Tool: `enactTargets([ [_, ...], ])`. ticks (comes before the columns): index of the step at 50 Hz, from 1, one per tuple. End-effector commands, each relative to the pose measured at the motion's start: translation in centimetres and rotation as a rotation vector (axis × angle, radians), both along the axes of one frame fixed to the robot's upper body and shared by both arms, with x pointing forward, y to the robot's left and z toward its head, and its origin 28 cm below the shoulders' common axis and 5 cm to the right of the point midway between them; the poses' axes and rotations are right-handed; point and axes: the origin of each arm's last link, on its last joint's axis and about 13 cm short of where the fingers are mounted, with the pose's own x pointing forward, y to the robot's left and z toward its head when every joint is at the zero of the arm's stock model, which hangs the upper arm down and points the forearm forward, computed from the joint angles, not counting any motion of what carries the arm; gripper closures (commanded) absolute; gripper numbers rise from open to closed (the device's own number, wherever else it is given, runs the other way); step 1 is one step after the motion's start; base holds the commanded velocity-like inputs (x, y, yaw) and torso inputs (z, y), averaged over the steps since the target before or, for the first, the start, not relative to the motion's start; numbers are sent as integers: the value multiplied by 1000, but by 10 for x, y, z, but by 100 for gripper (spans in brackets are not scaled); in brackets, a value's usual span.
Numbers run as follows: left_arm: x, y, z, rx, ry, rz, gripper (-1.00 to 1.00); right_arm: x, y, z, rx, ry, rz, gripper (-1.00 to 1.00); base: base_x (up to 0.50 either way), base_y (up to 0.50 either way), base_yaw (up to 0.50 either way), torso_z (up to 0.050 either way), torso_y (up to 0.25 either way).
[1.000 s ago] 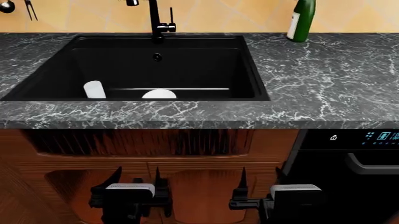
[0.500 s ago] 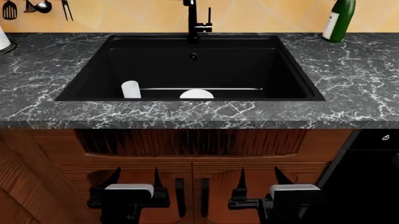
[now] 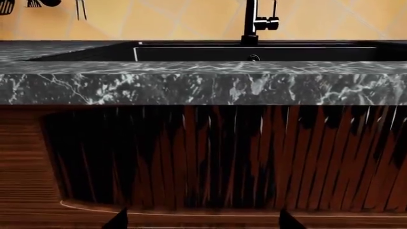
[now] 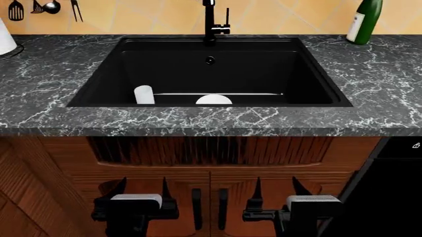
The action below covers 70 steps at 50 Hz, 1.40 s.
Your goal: Pick the cup and bowl from the sink and place them on the counter for drying.
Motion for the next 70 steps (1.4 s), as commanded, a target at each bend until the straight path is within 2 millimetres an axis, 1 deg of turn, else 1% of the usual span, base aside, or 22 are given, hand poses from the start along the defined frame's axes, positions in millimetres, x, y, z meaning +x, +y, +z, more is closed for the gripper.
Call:
enactTargets([
  [1, 1, 0, 2, 8, -19, 17, -100, 0, 1, -1, -5, 9, 2, -100, 0, 0, 0, 32, 0],
  [12, 2, -3, 2, 5, -24, 9, -100, 0, 1, -1, -6, 10, 6, -100, 0, 0, 0, 50, 0],
  [37, -2, 2, 1, 14, -33, 6, -100, 1, 1, -1, -16, 11, 1, -100, 0, 0, 0, 50, 0],
  [41, 0, 2, 1, 10, -18, 21, -100, 1, 1, -1, -17, 15, 0, -100, 0, 0, 0, 50, 0],
  [45, 0, 1, 3, -24, -29, 12, -100, 1, 1, -1, -15, 17, 2, -100, 0, 0, 0, 7, 0],
  [48, 0, 0, 5, 7, -51, 32, -100, 1, 1, -1, -15, 12, 3, -100, 0, 0, 0, 0, 0],
  [58, -1, 1, 4, -9, -40, 18, -100, 1, 1, -1, -15, 13, 7, -100, 0, 0, 0, 0, 0],
  [60, -1, 2, 5, -23, -35, 25, -100, 1, 4, 1, -68, 6, 23, -100, 0, 0, 0, 0, 0],
  [61, -2, 3, 6, -58, -35, 18, -100, 2, 4, 0, -63, 20, 14, -100, 0, 0, 0, 0, 0],
  [62, -2, 4, 7, -45, -34, 21, -100, 2, 2, 1, -33, 34, 4, -100, 0, 0, 0, 0, 0],
  [63, -2, 4, 10, -93, -43, 21, -100, 2, 0, 2, 4, 48, -7, -100, 0, 0, 0, 0, 0],
  [64, -1, 8, 15, -88, -33, 56, -100, 2, -3, 7, 40, 41, -16, -100, 0, 0, 0, 0, 0],
  [65, 1, 10, 20, -70, -68, 53, -100, 3, -4, 12, -21, 42, -18, -100, 0, 0, 0, 0, 0],
  [67, 7, 14, 34, -71, -49, 44, -100, 8, -7, 29, -16, 42, -5, -100, 0, 0, 0, 0, 0],
  [68, 9, 15, 41, -82, -46, 49, -100, 9, -8, 36, -11, 40, -2, -100, 0, 0, 0, 0, 0],
  [69, 11, 15, 48, -80, -33, 32, -100, 11, -11, 43, -61, 48, -5, -100, 0, 0, 0, 0, 0],
  [70, 15, 13, 57, -67, -32, 0, -100, 13, -13, 50, -44, 61, 26, -100, 0, 0, 0, 0, 0],
])
